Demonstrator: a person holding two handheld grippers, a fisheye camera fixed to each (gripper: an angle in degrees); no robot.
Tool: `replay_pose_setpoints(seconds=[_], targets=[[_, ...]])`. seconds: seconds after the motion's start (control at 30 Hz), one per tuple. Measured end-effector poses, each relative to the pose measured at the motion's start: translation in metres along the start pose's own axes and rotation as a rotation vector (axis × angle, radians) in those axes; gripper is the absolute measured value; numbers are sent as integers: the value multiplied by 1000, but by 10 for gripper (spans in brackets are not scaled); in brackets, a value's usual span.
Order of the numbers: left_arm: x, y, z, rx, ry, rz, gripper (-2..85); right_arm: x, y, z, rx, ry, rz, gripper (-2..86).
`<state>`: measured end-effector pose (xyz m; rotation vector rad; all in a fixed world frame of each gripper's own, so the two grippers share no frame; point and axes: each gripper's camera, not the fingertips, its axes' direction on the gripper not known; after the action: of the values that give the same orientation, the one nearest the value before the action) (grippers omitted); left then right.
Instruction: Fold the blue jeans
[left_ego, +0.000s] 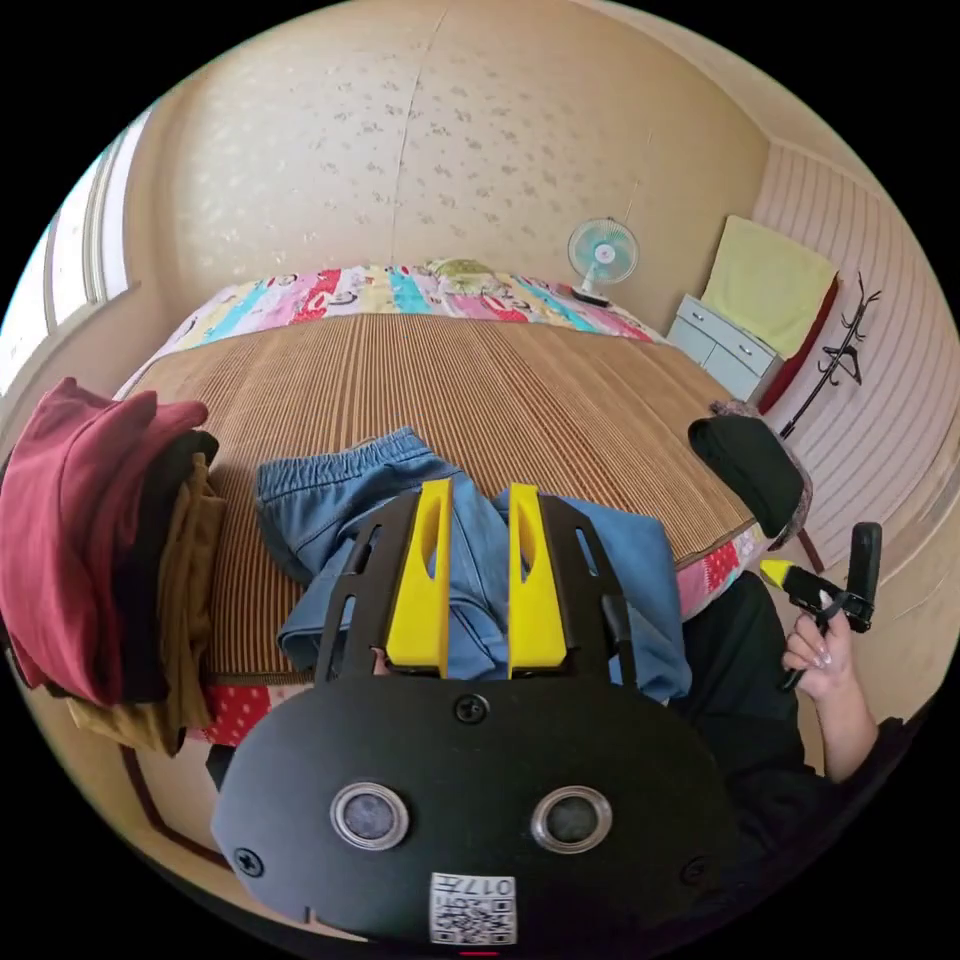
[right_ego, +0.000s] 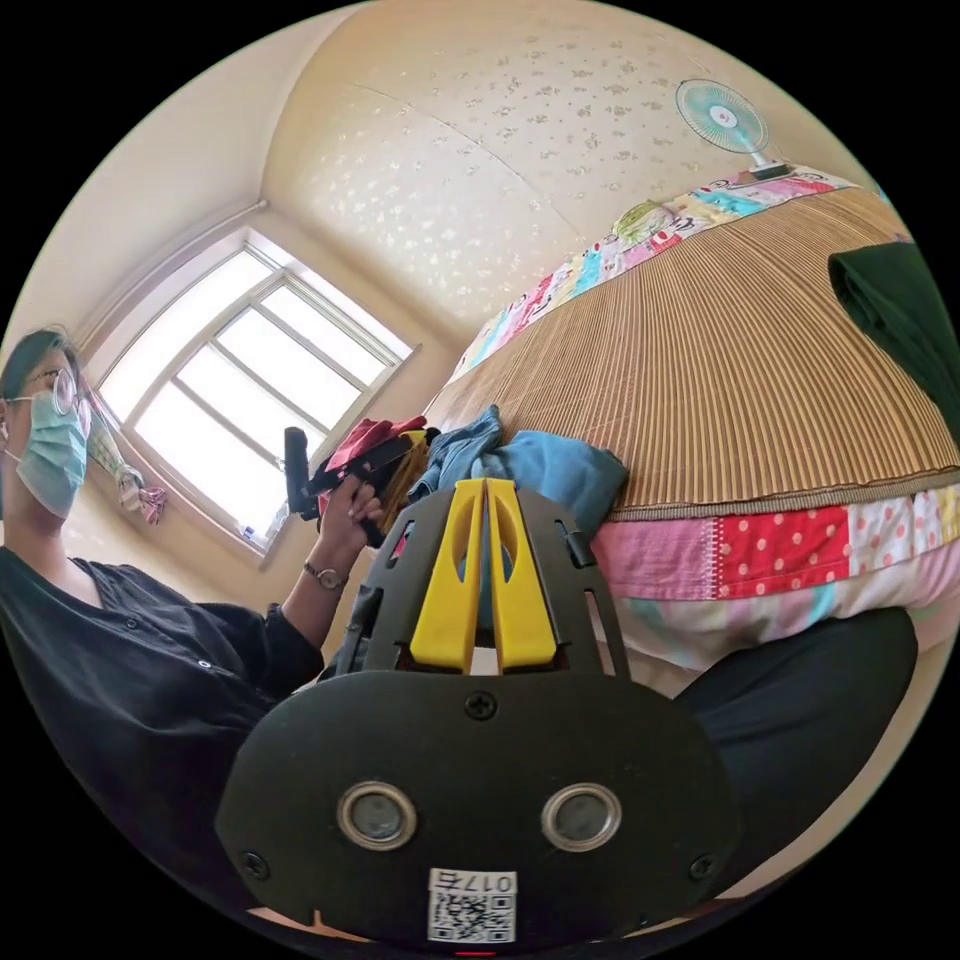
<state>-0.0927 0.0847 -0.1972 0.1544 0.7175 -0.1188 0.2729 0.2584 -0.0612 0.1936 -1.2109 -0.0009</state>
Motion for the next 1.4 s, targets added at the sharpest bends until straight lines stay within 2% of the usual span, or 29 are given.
replay_pose_setpoints(seconds=[0.07,0.17,0.27,0.37,0.43,0.53,0.67,0.73,0.87,0.97,1.03,1.17,1.27,1.4], targets=[[-9,-23,35,-66,-40,-31,104,-4,0,-1,-20,45,-14,4],[-32,-36,102,-274,-50,-83,107,-8,0,-7,-35,136,-25,5],[-48,-28,89,-187,14,-83,95,-5,-1,-9,-52,186,-14,5],[-75,-12,51,-80,203,-105,58,-2,-8,2,-119,230,-39,5],[-111,16,9,42,405,-183,31,-5,-18,18,-160,267,-82,6],[-152,60,-43,182,499,-269,16,-17,-35,49,-183,223,-157,9],[-187,110,-79,258,450,-411,13,-33,-55,109,-248,120,-217,18],[-199,131,-95,282,367,-450,16,-43,-68,151,-295,80,-256,27],[-211,137,-101,192,282,-483,36,-48,-92,199,-296,53,-252,44],[-221,131,-101,144,312,-503,114,-47,-109,227,-271,5,-231,66],[-231,125,-100,145,327,-527,157,-48,-122,244,-270,23,-222,79],[-238,111,-97,172,353,-560,167,-47,-148,271,-302,42,-202,99],[-231,93,-97,202,293,-559,169,-45,-171,307,-390,161,-160,115],[-219,74,-87,146,130,-567,136,-37,-193,357,-469,161,-93,128]])
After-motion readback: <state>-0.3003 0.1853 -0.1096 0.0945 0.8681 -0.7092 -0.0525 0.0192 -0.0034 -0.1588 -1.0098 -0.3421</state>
